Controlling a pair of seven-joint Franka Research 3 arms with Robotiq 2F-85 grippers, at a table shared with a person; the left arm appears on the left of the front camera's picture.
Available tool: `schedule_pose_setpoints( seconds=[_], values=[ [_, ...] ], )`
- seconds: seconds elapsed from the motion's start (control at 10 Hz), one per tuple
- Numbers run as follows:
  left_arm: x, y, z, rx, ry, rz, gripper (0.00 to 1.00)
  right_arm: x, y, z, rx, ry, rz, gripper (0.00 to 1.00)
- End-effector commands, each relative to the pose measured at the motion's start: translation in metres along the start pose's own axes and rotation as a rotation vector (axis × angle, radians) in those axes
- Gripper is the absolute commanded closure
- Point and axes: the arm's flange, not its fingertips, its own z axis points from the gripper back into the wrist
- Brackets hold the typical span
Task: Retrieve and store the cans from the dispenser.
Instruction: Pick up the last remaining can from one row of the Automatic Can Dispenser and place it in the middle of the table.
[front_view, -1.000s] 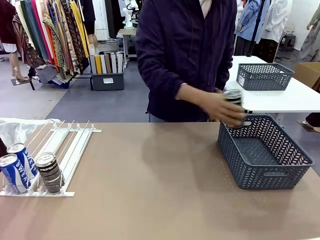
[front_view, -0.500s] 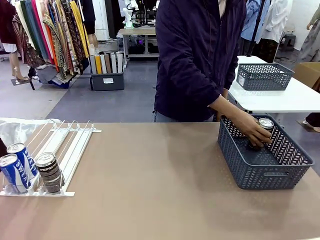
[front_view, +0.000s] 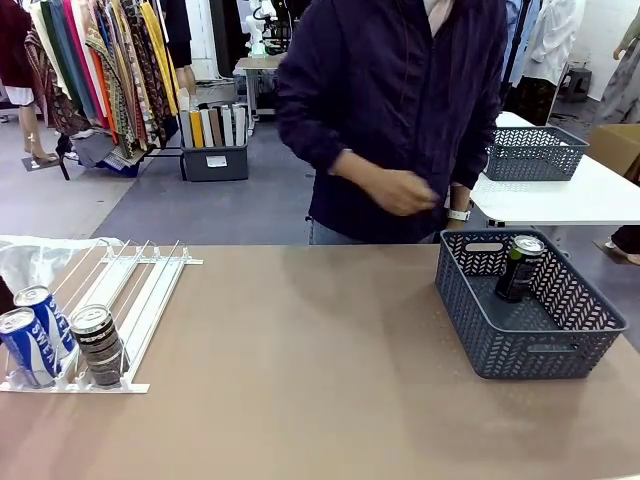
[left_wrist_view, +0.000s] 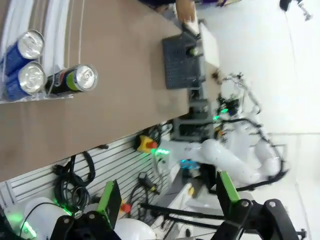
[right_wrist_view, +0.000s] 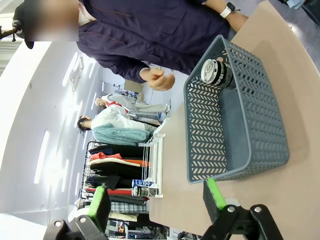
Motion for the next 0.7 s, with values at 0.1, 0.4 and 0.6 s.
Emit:
schedule_pose_setpoints(
  seconds=[0.1, 0.4, 0.6],
  values=[
    [0.036, -0.041, -0.101, 0.339, 0.152, 0.035, 0.0, 0.003, 0.002, -0.001, 0.025, -0.017, 0.021, 0.0],
    [0.053, -0.039, -0.179, 0.609, 0.213, 0.11, 0.0, 0.003, 0.002, -0.001, 0.025, -0.017, 0.021, 0.0],
    [0.056, -0.025, -0.219, 0.773, 0.196, 0.002, 0.0, 0.003, 0.002, -0.001, 0.025, -0.017, 0.021, 0.0]
  ],
)
